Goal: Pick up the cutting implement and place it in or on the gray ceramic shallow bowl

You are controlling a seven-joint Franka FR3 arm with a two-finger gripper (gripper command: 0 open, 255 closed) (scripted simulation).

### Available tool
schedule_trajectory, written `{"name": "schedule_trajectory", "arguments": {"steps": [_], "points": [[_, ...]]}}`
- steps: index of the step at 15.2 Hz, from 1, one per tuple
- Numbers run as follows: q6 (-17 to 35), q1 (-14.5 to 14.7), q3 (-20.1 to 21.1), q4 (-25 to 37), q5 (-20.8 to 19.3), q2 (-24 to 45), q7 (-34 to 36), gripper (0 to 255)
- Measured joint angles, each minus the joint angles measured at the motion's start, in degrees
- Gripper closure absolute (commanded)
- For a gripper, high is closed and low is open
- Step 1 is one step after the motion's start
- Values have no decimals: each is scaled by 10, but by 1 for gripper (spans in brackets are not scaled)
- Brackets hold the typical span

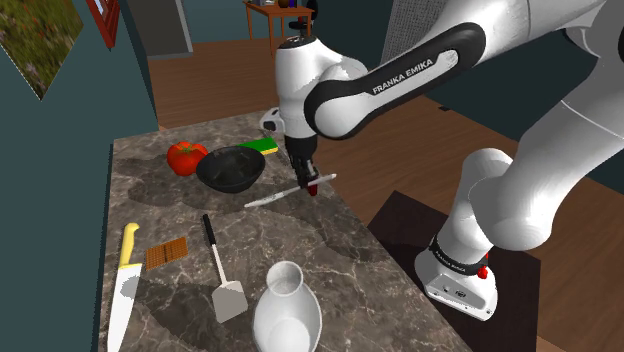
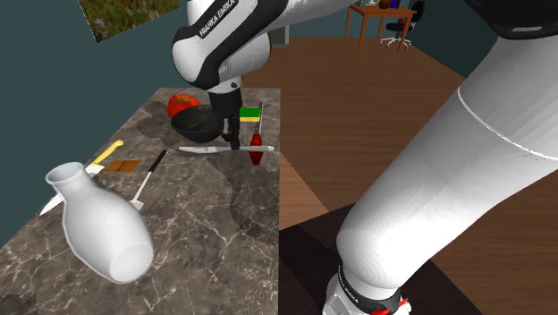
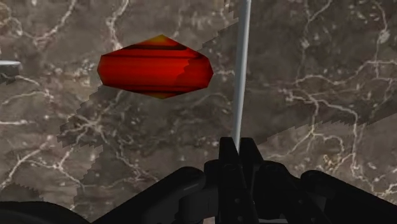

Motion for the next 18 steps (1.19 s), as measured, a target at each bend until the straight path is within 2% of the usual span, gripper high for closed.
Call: {"name": "schedule_trajectory", "arguments": {"steps": [18], "points": [[-140, 0, 0, 107, 2, -33, -6, 255]]}}
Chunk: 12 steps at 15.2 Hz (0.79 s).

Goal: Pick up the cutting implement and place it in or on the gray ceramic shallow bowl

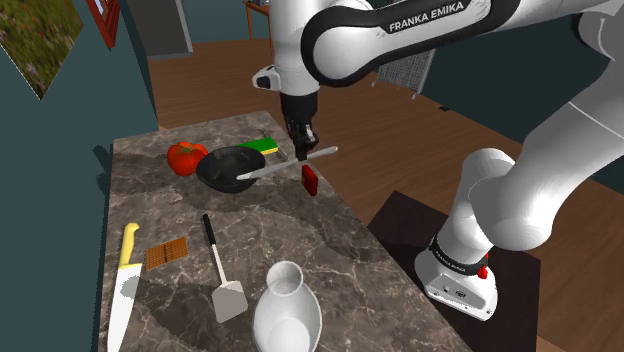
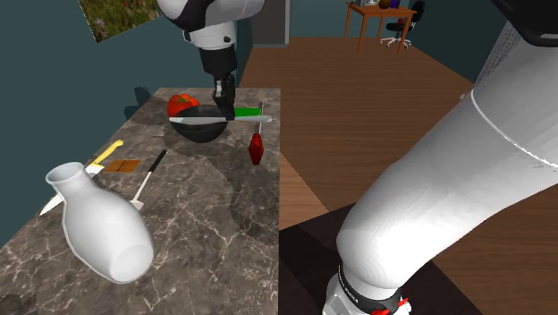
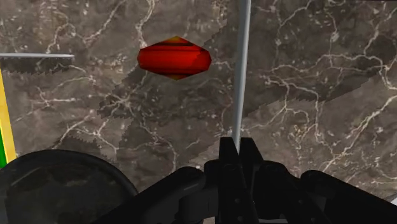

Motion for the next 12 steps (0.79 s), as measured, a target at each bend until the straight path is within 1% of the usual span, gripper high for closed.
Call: {"name": "schedule_trajectory", "arguments": {"steps": [3, 6, 12], "points": [[-4, -2, -3, 58, 0, 54, -5, 255], [-15, -5, -9, 136, 0, 122, -16, 255], [-59, -15, -19, 321, 6, 262, -38, 255]]}}
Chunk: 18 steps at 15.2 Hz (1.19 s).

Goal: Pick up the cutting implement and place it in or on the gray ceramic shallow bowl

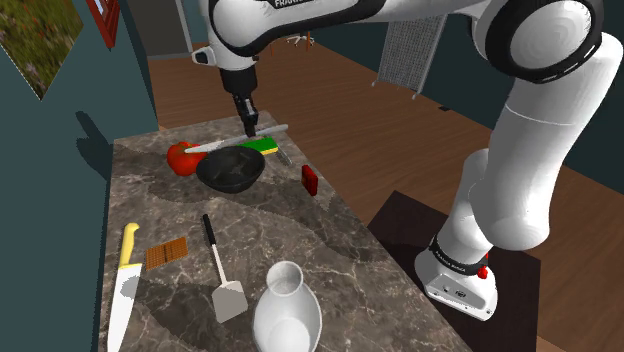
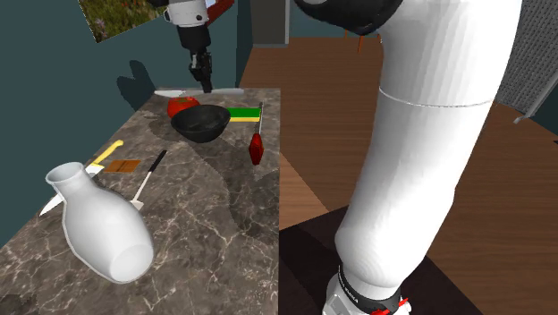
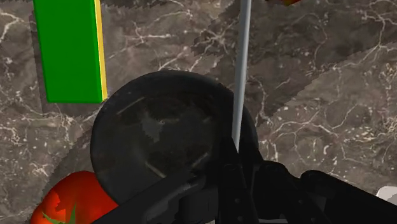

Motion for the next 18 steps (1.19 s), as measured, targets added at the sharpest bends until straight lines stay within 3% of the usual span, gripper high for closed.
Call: {"name": "schedule_trajectory", "arguments": {"steps": [4, 18], "points": [[-41, -6, -3, 135, 5, 94, -9, 255], [56, -6, -2, 61, 6, 117, -8, 255]]}}
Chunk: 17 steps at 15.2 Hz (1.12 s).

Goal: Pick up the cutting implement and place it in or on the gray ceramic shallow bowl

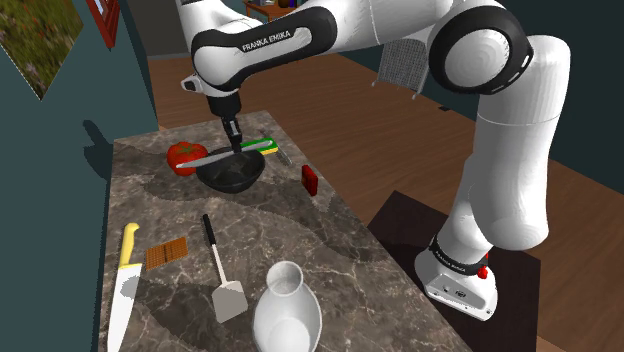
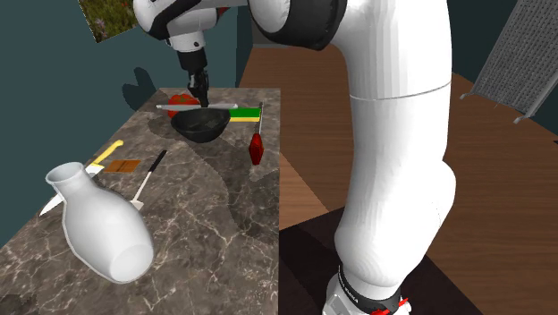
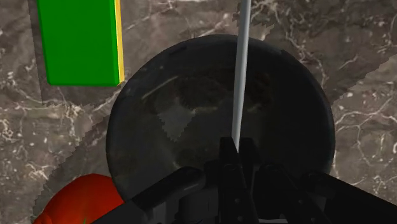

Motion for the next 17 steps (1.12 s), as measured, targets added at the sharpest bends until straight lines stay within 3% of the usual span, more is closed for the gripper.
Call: {"name": "schedule_trajectory", "arguments": {"steps": [10, 11, 17], "points": [[26, 0, 0, -20, 0, 5, 0, 255], [26, 0, 0, -20, 0, 5, 0, 0], [26, 0, 0, -20, 0, 5, 0, 0]]}}
